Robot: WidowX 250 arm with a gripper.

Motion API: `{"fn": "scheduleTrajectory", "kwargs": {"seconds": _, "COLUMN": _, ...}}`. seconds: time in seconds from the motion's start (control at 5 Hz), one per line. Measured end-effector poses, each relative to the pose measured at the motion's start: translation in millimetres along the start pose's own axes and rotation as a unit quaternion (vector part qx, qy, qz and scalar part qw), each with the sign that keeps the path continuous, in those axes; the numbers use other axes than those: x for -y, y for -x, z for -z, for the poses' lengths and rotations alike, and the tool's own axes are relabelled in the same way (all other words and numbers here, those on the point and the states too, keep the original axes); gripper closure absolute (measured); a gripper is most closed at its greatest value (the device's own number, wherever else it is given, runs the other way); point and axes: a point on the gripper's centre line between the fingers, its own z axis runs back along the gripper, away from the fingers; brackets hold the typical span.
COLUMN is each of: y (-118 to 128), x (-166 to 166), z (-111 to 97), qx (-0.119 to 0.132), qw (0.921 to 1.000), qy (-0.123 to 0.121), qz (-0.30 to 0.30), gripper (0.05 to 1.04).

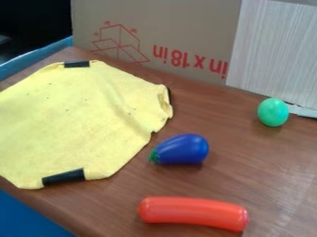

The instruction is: Fold the cloth from bottom left to top right

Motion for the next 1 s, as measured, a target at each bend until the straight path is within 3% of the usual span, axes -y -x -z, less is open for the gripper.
{"fn": "scheduleTrajectory", "kwargs": {"seconds": 0.2, "y": 7, "x": -1, "z": 10, "qx": -0.018, "qw": 0.9998, "qy": 0.002, "qz": -0.003, "gripper": 0.083}}
{"fn": "scheduleTrajectory", "kwargs": {"seconds": 0.8, "y": 14, "x": -2, "z": 24, "qx": -0.008, "qw": 0.9999, "qy": -0.015, "qz": 0.000, "gripper": 0.083}}
{"fn": "scheduleTrajectory", "kwargs": {"seconds": 1.0, "y": 14, "x": -2, "z": 29, "qx": -0.004, "qw": 0.9996, "qy": -0.029, "qz": 0.001, "gripper": 0.127}}
